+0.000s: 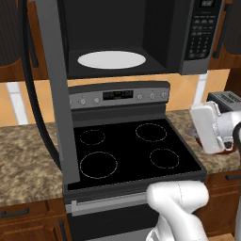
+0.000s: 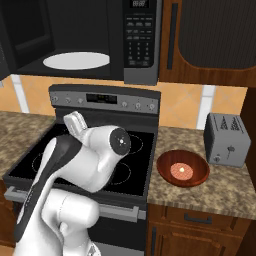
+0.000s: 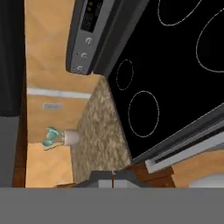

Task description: Open the microwave, place the bowl with waffle inside the microwave, then close the microwave door and turn it on.

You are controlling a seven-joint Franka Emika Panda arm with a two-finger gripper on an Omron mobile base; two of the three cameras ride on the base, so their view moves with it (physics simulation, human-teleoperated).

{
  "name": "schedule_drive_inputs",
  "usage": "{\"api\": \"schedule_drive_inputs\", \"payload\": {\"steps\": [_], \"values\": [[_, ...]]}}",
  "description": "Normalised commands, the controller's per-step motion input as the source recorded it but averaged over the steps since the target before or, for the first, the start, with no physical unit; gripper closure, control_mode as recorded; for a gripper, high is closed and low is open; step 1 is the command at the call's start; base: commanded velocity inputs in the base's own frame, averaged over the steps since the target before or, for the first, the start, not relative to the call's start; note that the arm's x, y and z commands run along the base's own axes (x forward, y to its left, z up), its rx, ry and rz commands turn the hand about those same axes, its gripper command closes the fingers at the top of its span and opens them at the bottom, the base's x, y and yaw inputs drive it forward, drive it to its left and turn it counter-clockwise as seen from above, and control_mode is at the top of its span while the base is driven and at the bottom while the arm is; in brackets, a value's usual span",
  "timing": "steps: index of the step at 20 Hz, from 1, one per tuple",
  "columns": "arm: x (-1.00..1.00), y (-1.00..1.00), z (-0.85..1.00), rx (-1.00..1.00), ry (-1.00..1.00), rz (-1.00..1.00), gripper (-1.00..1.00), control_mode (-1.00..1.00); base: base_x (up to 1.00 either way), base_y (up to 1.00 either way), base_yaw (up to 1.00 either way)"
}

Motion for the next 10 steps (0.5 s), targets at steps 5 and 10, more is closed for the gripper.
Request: {"api": "schedule_drive_inputs", "payload": {"steps": [5,10], "values": [[0.32,-0.88,-0.08,0.00,0.34,-0.75,1.00,-1.00,0.00,0.00,0.00],[0.24,-1.00,-0.02,0.00,0.47,-0.64,1.00,-1.00,0.00,0.00,0.00]]}}
